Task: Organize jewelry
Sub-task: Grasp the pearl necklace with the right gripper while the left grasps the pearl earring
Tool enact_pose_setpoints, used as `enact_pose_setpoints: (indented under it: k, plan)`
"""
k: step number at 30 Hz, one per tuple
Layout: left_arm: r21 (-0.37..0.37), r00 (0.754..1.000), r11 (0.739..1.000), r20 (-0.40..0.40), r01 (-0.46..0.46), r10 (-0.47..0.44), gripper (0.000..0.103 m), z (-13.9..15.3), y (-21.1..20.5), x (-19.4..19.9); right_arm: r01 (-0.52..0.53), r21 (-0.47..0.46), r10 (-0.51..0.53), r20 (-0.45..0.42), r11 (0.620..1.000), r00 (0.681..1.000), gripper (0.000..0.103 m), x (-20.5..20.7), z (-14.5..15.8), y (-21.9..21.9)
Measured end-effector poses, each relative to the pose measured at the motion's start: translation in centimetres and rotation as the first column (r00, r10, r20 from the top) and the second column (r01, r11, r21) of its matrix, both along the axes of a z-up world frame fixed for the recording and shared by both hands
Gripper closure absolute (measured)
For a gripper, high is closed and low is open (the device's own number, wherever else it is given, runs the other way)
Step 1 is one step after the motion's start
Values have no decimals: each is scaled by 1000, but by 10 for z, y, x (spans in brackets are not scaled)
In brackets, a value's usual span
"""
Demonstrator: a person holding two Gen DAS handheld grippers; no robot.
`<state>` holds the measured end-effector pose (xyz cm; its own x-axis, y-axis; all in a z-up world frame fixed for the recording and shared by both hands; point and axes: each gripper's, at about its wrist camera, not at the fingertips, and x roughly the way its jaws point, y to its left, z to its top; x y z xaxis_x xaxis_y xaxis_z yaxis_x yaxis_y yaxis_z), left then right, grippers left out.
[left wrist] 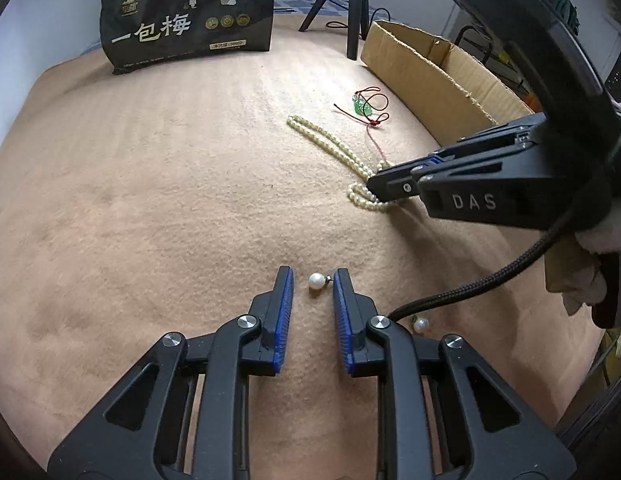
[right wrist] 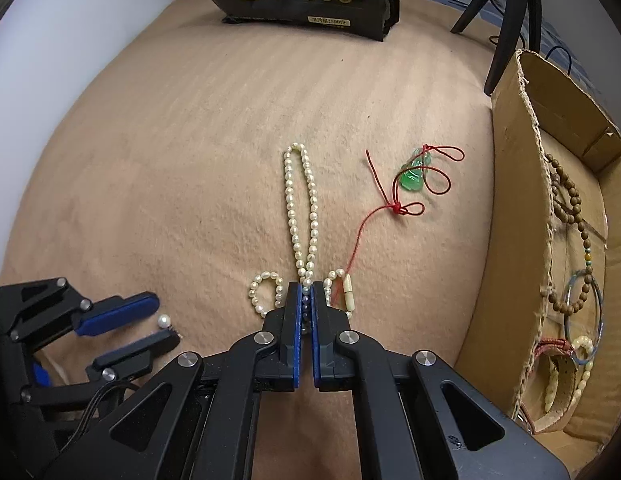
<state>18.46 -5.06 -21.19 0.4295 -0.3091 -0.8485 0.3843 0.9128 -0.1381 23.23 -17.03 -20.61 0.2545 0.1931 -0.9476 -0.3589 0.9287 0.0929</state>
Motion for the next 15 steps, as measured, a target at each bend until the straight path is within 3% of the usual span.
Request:
enact_pose_setpoints:
  k: [4,10,15]
  plan:
    - [11,1000,1000,3,4,-4,94,-3,-3,0,2,-6,-2,7,1000,1000,100,0,1,2]
    - [-9,999,999,16,-32,32,95,5,2,-2,32,32,-33,24,999,999,101,7,4,-4]
    - [-55,997,997,55,-52,55,95,30,12,-7,54,105,-62,68,993,996,101,4,34,-14]
